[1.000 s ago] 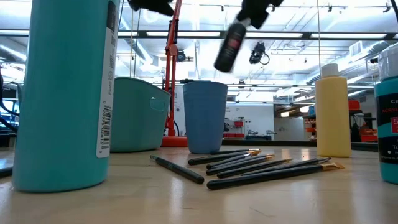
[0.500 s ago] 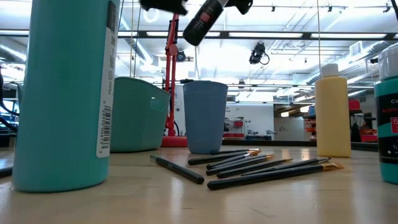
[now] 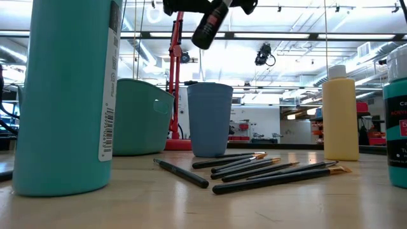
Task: Pick & Place Paint Supplies
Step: Put the black paint bottle into the green bin
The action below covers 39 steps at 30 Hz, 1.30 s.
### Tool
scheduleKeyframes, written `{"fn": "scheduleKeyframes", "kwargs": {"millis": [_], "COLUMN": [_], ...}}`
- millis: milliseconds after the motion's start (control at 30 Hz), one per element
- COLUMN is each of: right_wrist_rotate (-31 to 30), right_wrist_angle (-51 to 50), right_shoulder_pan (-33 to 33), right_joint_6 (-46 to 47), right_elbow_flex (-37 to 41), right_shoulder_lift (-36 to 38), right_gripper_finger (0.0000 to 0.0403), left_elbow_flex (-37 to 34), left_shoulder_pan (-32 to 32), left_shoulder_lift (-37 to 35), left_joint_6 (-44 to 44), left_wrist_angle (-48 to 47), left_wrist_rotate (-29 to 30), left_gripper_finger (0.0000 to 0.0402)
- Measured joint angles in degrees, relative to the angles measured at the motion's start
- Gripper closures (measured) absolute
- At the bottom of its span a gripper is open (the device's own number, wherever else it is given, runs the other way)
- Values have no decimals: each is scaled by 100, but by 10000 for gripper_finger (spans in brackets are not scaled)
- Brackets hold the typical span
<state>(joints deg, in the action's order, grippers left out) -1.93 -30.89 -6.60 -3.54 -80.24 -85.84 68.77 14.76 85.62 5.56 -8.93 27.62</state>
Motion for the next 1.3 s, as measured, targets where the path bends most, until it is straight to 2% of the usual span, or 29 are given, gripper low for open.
{"fn": "scheduleKeyframes", "kwargs": {"millis": [200, 400, 667, 867, 1133, 1300], "right_wrist_rotate": [-17, -16, -42, -36, -6, -450], "right_wrist_angle": [139, 285, 252, 258, 271, 268], "right_shoulder_pan": [1, 1, 3, 3, -8, -18], "right_joint_6": [-79, -191, -208, -296, -500, -469], "right_elbow_flex": [1, 1, -1, -1, -1, 0], "right_shoulder_lift": [-2, -2, -2, 0, 0, 45], "right_gripper_finger": [273, 273, 273, 271, 220, 188], "left_elbow_flex": [0, -5, 0, 0, 0, 0], "left_shoulder_pan": [-101, -118, -116, -110, 18, 110], "left_shoulder_lift": [4, 178, 170, 170, 170, 170], "left_joint_6": [130, -1, -96, -37, 2, 420], "left_wrist_angle": [-16, 53, 149, 164, 179, -118], "left_wrist_rotate": [-48, 150, 214, 219, 494, 655], "left_gripper_finger": [166, 169, 241, 243, 233, 242]}}
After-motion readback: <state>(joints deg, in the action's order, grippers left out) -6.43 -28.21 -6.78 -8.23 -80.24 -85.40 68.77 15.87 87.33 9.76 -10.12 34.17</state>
